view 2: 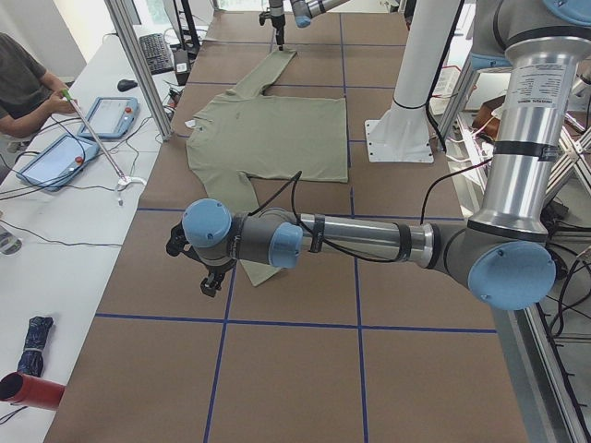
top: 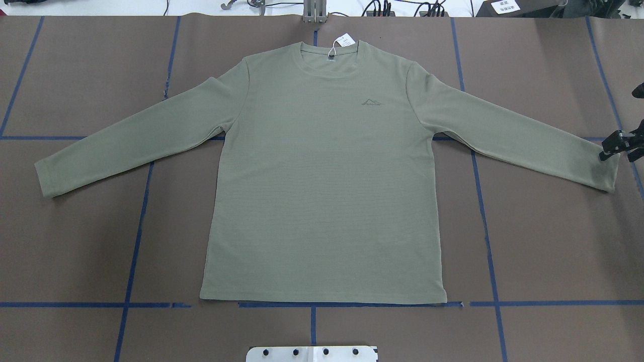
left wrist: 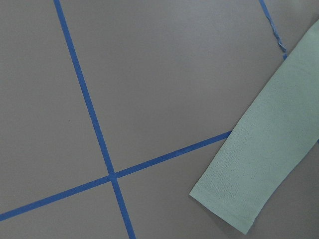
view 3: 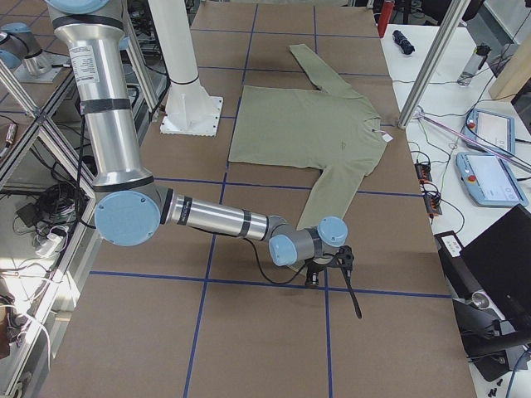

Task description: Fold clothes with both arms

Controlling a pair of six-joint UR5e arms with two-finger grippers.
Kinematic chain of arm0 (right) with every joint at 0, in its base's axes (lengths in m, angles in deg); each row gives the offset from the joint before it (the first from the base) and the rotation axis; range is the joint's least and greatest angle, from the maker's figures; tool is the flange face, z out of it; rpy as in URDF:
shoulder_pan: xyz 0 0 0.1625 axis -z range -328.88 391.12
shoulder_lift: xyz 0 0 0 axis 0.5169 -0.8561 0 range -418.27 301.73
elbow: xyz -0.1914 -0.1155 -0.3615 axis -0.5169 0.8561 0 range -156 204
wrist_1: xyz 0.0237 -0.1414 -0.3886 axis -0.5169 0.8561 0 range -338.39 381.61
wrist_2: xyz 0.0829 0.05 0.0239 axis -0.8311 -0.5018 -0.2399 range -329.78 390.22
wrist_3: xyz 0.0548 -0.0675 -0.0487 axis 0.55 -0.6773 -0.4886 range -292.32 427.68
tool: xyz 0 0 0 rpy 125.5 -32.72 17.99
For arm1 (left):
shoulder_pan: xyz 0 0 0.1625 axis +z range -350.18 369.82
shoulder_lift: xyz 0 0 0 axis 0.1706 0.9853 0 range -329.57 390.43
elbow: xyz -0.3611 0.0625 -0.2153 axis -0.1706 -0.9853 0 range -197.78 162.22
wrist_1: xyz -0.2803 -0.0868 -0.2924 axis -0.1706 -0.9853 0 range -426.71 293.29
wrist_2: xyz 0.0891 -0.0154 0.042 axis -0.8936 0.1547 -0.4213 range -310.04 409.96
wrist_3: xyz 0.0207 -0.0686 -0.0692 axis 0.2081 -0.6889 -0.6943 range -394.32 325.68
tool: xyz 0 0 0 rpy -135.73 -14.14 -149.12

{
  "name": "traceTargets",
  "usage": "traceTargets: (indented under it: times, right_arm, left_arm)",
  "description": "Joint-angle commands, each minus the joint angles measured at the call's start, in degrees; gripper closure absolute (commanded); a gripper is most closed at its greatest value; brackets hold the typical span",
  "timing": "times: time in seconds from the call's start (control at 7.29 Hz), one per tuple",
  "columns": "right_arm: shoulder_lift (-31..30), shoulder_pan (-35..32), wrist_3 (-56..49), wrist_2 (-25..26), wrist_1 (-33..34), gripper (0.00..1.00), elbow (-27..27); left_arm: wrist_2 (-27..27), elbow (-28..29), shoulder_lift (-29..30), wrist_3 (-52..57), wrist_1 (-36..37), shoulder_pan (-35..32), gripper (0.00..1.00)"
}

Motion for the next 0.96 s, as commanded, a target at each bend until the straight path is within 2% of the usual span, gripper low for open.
traceTargets:
  times: [0.0, 0.14, 0.41, 0.69, 0.82]
  right_arm:
    - [-0.1, 0.0, 0.1, 0.0, 0.0, 1.00, 0.0]
    - [-0.2, -0.1, 0.2, -0.1, 0.0, 1.00, -0.3]
    - [-0.6, -0.6, 0.2, -0.7, 0.0, 1.00, -6.4]
    - [-2.7, -0.4, 0.2, -0.5, -0.2, 1.00, -6.3]
    - [-2.2, -0.5, 0.5, -1.0, 0.0, 1.00, -8.2]
  left_arm:
    - [-0.1, -0.1, 0.1, -0.1, 0.0, 0.0, 0.00]
    - [0.0, -0.1, 0.1, -0.1, 0.0, 0.0, 0.00]
    - [0.3, 0.4, 0.1, 0.0, -0.2, 0.0, 0.00]
    - [0.5, 0.0, 0.3, 0.0, -0.2, 0.0, 0.00]
    - [0.5, 0.4, 0.8, 0.0, -0.2, 0.0, 0.00]
